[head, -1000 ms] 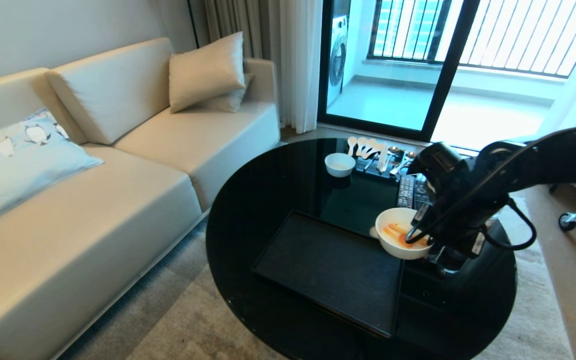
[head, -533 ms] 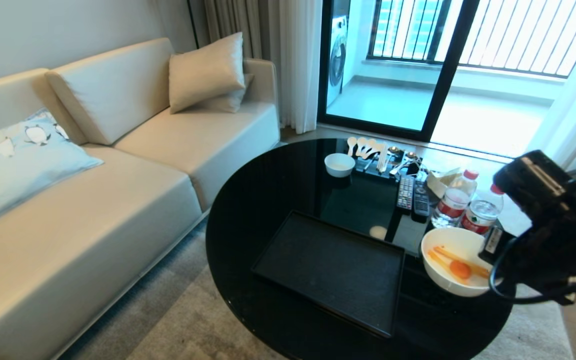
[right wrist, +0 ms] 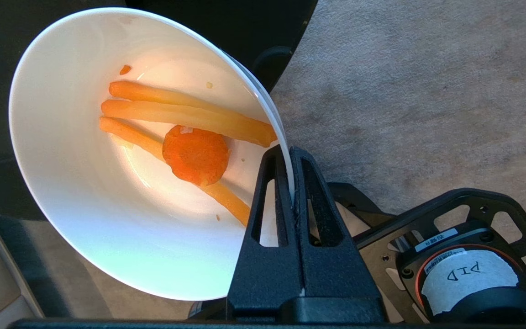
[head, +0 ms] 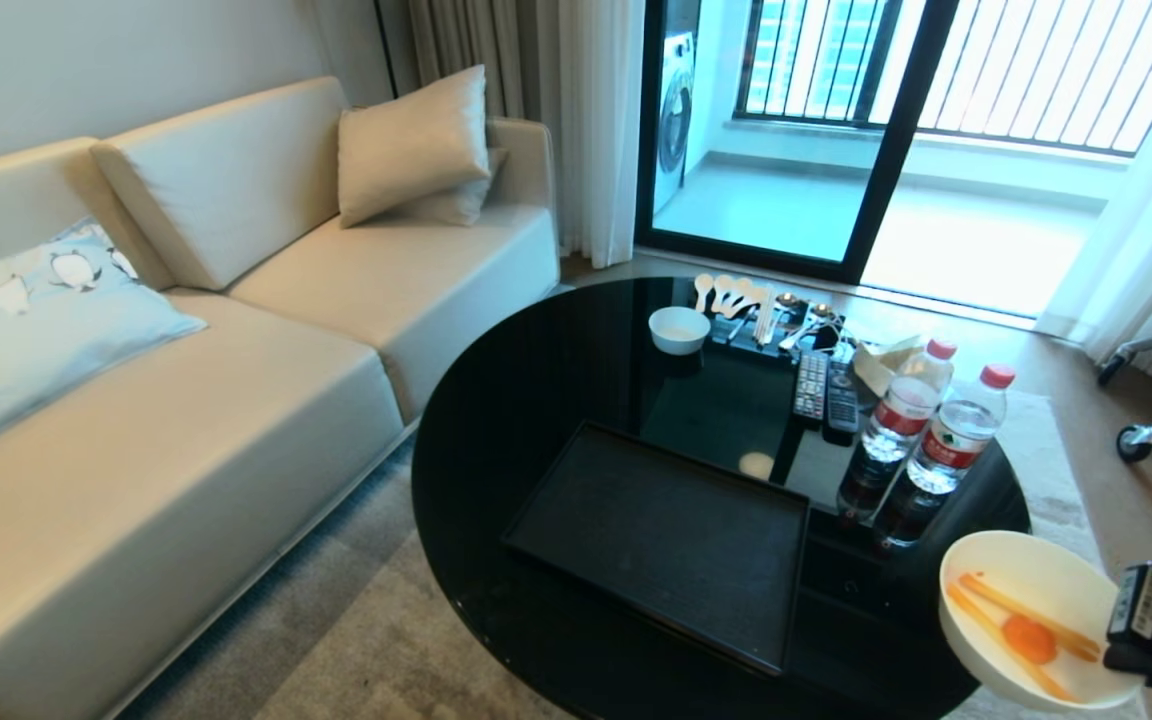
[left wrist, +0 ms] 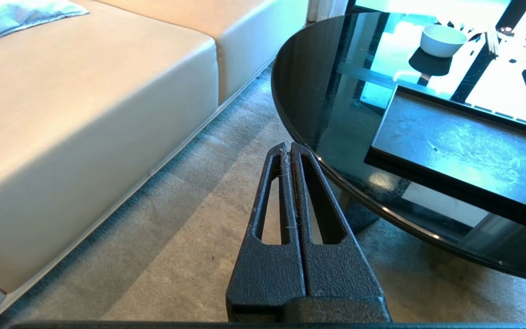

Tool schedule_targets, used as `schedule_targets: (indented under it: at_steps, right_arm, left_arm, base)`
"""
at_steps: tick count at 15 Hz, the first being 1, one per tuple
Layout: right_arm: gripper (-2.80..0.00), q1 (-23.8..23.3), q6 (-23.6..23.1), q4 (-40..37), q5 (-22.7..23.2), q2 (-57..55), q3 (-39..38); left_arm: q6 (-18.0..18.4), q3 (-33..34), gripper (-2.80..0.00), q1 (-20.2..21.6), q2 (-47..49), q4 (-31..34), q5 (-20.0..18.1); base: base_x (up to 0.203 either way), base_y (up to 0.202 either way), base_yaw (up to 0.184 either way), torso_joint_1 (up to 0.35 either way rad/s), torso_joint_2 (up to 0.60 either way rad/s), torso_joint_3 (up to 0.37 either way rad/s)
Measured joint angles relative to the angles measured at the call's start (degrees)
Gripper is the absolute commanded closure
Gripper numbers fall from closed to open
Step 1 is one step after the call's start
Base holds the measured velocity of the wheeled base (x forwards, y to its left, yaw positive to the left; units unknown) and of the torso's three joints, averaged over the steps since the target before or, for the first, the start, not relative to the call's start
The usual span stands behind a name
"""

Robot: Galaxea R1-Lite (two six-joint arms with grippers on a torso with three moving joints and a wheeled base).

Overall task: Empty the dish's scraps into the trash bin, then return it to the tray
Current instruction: Move the bowl over the trash can

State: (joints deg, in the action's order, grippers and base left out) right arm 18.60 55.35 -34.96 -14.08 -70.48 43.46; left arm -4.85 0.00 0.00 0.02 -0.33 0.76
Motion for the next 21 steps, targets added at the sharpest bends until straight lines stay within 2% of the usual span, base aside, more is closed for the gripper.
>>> schedule_targets:
  at_steps: [2,10,21]
  right_arm:
    - [0.00,0.07,-0.25,0.12,0.32,1.68,-1.24]
    - [0.00,0.00,-7.13,3.72,5.54,8.52,-10.21]
    - [0.00,-0.09,-8.77,4.34,6.23,8.68,-8.48]
  left_arm:
    - [0.00,0.00,0.00,0.00,0.00,0.00,0.01]
    - [0.00,0.00,0.00,0.00,0.00,0.01,0.00]
    - [-0.01,0.00,0.00,0.00,0.00,0.02,0.00]
  base:
    - [0.000,0.000,0.000,0.000,0.00,0.000]
    - [0.000,0.000,0.000,0.000,0.00,0.000]
    - [0.000,0.000,0.000,0.000,0.00,0.000]
